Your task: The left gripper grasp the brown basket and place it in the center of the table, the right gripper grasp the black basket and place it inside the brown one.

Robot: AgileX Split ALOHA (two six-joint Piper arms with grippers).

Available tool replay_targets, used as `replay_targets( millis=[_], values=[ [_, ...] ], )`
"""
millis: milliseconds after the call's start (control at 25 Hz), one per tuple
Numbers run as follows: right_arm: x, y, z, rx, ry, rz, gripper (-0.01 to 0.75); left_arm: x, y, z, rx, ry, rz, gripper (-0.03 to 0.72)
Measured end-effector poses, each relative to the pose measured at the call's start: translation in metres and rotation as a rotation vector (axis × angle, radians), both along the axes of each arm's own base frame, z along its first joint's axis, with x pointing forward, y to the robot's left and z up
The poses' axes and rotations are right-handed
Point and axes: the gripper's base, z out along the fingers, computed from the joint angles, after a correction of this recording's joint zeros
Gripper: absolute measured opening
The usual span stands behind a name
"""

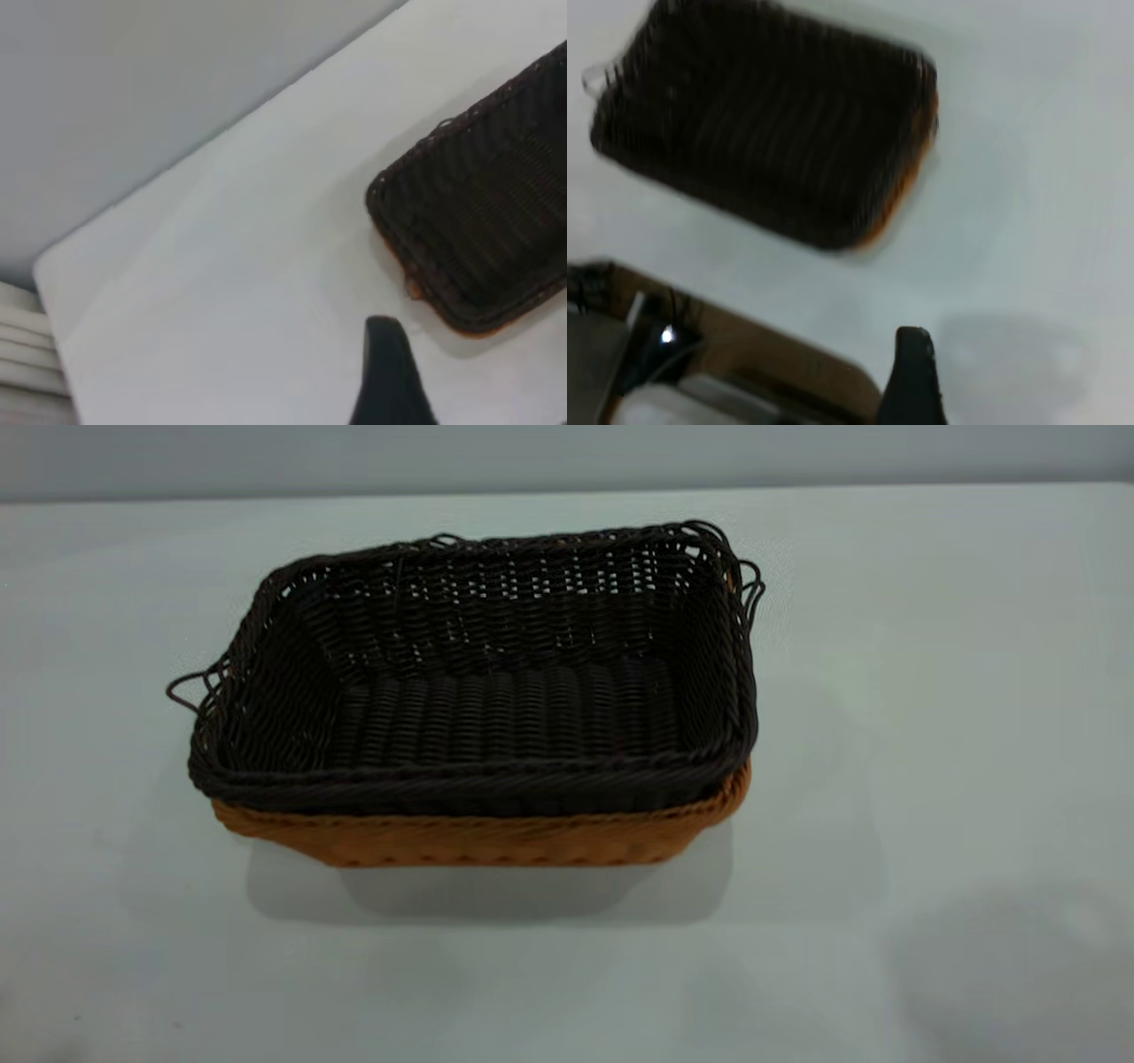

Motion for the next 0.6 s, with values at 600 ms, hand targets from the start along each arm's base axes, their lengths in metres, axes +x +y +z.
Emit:
replay_targets(
  millis=[600],
  values=[
    [-0.114, -0.053, -0.141, -0.073, -0.085, -0.041, 0.534, -0.004, -0.016, -0.150, 0.055, 0.539, 0.000, 0.453]
  ],
)
